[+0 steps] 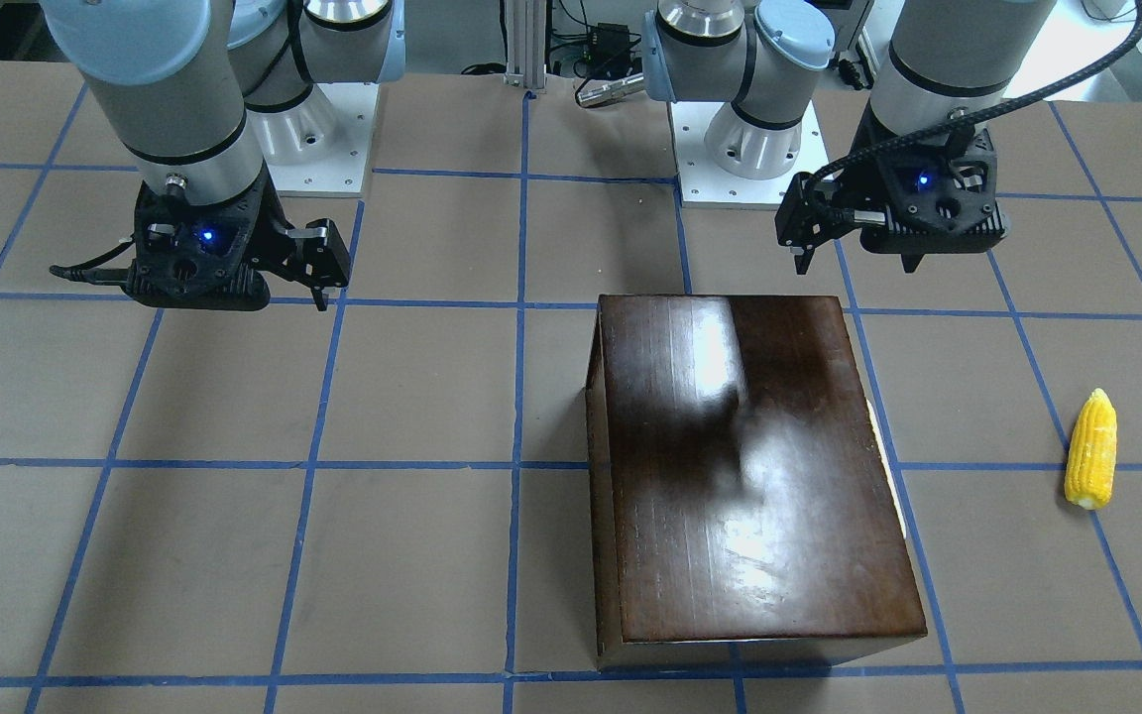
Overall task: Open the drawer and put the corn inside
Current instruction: 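Raise the left gripper off the cabinet top and open it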
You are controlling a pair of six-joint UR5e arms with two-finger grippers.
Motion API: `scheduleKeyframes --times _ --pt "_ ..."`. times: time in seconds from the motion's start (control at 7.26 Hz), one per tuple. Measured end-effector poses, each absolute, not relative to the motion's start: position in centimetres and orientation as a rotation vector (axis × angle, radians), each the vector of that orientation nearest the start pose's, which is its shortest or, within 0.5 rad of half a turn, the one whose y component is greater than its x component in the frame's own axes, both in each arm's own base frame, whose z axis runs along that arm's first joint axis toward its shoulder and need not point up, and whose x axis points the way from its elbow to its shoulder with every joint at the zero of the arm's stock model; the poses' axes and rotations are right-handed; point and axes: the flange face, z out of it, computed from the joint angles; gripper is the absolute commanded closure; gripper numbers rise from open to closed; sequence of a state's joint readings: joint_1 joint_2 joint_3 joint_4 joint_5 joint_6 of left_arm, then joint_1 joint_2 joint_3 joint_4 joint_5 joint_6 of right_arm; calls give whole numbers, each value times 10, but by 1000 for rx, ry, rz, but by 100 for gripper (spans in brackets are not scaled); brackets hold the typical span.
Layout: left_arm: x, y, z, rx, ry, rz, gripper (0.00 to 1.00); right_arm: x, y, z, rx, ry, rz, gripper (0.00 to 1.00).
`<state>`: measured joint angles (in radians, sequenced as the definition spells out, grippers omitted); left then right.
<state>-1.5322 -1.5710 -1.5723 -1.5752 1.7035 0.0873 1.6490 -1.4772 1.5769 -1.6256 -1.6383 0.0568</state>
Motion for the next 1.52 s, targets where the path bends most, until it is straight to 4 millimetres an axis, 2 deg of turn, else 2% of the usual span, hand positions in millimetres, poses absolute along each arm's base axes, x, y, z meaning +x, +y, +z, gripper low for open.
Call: scheduleKeyframes --times 0.96,1.52 --pt "-114 -496 491 95 3085 0 0 167 -514 443 -37 3211 66 0" --pt "-114 -495 491 187 3106 12 0 167 -514 443 -37 3211 65 0"
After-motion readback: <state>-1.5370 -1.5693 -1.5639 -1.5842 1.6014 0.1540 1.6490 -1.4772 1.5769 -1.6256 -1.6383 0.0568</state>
